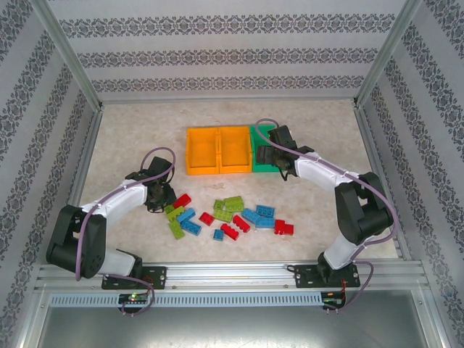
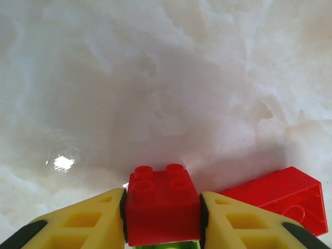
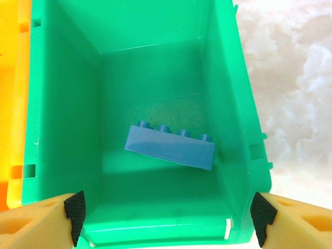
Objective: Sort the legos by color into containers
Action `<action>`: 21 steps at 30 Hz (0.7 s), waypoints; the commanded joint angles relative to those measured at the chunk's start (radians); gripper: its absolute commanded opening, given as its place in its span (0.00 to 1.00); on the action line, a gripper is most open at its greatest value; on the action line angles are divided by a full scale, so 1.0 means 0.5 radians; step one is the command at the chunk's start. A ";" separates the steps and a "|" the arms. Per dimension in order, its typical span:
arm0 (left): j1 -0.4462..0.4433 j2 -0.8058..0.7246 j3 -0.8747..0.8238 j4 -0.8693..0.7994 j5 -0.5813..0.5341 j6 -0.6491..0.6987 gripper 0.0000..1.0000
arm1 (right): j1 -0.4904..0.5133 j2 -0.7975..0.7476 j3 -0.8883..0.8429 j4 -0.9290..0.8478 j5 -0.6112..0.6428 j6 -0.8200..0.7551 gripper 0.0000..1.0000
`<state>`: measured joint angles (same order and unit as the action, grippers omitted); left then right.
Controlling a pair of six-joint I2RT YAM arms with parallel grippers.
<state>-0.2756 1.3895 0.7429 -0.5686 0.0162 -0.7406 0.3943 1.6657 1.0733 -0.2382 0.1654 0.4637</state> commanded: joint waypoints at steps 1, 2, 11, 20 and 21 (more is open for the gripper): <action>-0.026 -0.065 -0.020 -0.054 -0.080 0.027 0.38 | -0.024 -0.078 -0.033 -0.003 0.047 -0.024 0.86; -0.026 -0.078 -0.021 -0.060 -0.091 0.030 0.38 | -0.024 -0.079 -0.034 -0.003 0.044 -0.024 0.86; -0.026 -0.177 0.086 -0.143 -0.167 0.090 0.38 | -0.024 -0.095 -0.048 0.010 0.021 0.000 0.86; -0.081 -0.106 0.471 -0.061 -0.144 0.286 0.38 | 0.003 -0.142 -0.057 0.007 -0.047 -0.026 0.84; -0.087 -0.067 0.532 -0.041 -0.119 0.319 0.38 | 0.010 -0.159 -0.062 0.003 -0.046 -0.027 0.84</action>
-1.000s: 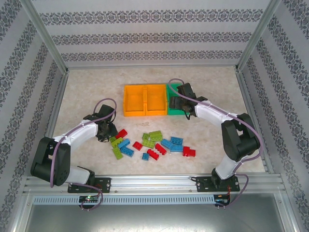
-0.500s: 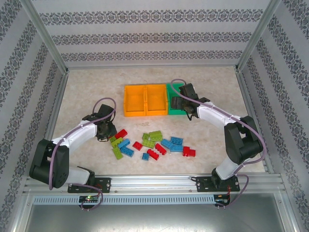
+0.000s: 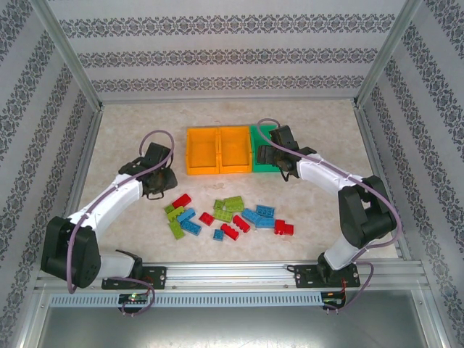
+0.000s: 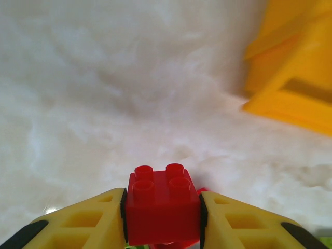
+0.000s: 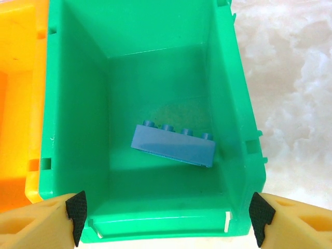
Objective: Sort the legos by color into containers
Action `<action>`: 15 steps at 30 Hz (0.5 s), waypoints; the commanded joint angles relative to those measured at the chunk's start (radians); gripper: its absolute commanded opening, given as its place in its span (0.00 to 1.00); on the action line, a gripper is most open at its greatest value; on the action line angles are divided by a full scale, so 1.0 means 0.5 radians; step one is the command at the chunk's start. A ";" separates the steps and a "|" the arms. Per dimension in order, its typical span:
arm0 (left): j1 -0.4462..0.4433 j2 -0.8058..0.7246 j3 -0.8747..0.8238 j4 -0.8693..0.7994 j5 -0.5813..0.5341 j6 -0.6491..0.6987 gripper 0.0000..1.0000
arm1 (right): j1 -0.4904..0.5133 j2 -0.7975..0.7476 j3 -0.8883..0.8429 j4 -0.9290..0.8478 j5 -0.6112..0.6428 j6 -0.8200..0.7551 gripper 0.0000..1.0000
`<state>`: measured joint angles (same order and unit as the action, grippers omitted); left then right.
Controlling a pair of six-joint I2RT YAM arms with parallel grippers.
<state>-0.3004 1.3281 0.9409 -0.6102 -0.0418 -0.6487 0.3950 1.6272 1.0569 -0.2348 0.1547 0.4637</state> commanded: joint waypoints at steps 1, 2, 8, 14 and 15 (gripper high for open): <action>-0.044 0.102 0.196 0.067 0.019 0.168 0.38 | 0.011 -0.097 -0.039 -0.005 -0.025 -0.026 0.84; -0.051 0.155 0.255 0.084 0.036 0.197 0.38 | 0.014 -0.121 -0.051 -0.006 -0.029 -0.017 0.84; -0.109 0.452 0.533 0.236 0.181 0.352 0.37 | 0.066 -0.289 -0.127 -0.048 -0.046 -0.042 0.84; -0.141 0.760 0.766 0.252 0.192 0.434 0.37 | 0.097 -0.450 -0.270 -0.183 -0.011 -0.051 0.84; -0.142 0.803 0.801 0.238 0.173 0.438 0.37 | 0.097 -0.477 -0.296 -0.198 -0.016 -0.035 0.84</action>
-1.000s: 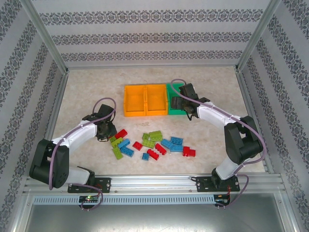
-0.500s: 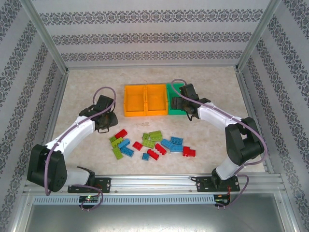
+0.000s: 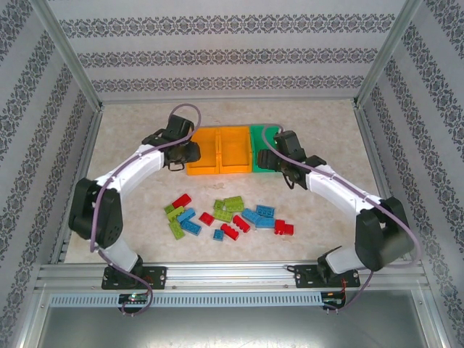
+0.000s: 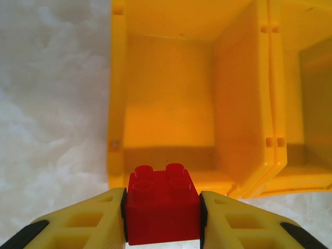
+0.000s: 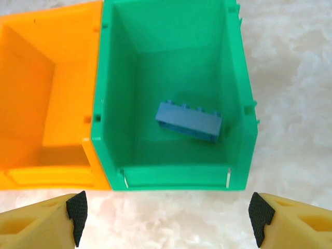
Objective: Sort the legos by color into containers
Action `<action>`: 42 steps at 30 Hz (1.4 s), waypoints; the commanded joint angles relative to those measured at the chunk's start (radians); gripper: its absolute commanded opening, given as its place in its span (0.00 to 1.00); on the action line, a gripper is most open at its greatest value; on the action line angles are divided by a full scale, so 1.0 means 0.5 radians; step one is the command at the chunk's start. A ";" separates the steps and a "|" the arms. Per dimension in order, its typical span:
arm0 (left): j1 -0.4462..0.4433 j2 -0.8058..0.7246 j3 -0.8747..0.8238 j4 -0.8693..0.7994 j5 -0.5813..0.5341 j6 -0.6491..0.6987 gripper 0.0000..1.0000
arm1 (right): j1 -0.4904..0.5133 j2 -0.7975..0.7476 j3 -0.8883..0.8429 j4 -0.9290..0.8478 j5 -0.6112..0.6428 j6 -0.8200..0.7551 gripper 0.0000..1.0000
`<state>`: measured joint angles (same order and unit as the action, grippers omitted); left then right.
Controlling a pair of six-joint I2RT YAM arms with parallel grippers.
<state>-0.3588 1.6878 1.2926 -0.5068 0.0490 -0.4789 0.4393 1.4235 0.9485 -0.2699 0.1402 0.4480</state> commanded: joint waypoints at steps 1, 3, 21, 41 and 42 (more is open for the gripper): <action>-0.025 0.129 0.133 0.027 -0.024 0.105 0.37 | 0.009 -0.101 -0.114 -0.145 -0.003 0.018 0.84; -0.027 0.204 0.191 0.023 -0.054 0.113 0.37 | 0.019 -0.156 -0.177 -0.166 -0.055 0.054 0.83; -0.166 0.335 0.245 0.104 -0.124 0.121 0.85 | 0.177 -0.445 -0.408 -0.520 -0.141 0.183 0.83; -0.179 -0.210 -0.346 0.296 -0.097 0.118 1.00 | 0.740 -0.249 -0.261 -0.738 -0.273 -0.520 0.76; -0.180 -0.226 -0.360 0.293 -0.098 0.117 1.00 | 0.758 -0.223 -0.246 -0.764 -0.255 -0.549 0.76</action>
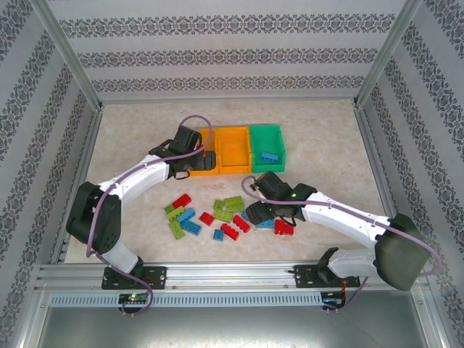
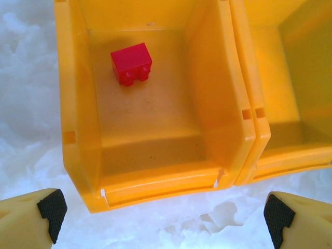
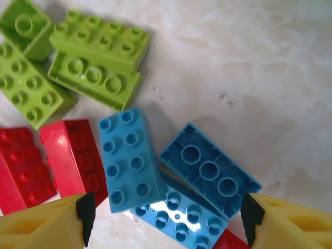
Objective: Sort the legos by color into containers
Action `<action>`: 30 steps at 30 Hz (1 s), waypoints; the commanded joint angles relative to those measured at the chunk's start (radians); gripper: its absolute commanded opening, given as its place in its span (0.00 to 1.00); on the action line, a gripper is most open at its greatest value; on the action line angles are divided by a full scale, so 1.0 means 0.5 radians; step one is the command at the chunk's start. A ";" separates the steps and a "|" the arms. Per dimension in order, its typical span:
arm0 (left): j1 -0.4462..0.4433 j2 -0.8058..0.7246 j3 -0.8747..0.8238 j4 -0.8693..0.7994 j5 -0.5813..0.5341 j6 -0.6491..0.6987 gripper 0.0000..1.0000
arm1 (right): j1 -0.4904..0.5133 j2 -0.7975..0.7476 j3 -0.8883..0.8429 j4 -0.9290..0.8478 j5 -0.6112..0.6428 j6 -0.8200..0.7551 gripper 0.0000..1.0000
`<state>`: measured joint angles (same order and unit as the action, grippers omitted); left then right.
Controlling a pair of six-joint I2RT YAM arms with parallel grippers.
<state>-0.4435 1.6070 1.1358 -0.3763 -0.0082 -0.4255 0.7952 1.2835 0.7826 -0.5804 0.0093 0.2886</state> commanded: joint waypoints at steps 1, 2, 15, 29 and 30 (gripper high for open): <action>-0.010 -0.078 -0.059 0.033 0.016 0.010 0.99 | 0.055 0.072 0.094 -0.145 0.000 -0.247 0.76; -0.012 -0.094 -0.074 0.030 0.016 0.013 0.99 | 0.067 0.080 0.093 -0.125 -0.036 -0.276 0.76; -0.010 -0.213 -0.228 0.055 0.016 0.002 0.99 | 0.118 0.230 0.140 -0.103 -0.172 -0.418 0.77; -0.010 -0.255 -0.293 0.048 -0.030 0.002 0.99 | 0.122 0.452 0.248 -0.173 -0.119 -0.448 0.62; -0.009 -0.254 -0.295 0.050 -0.030 0.001 0.99 | 0.122 0.461 0.251 -0.175 -0.112 -0.449 0.61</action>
<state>-0.4435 1.5063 1.0042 -0.3721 -0.0051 -0.4259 0.8425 1.5021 0.8833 -0.6399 -0.0540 0.0776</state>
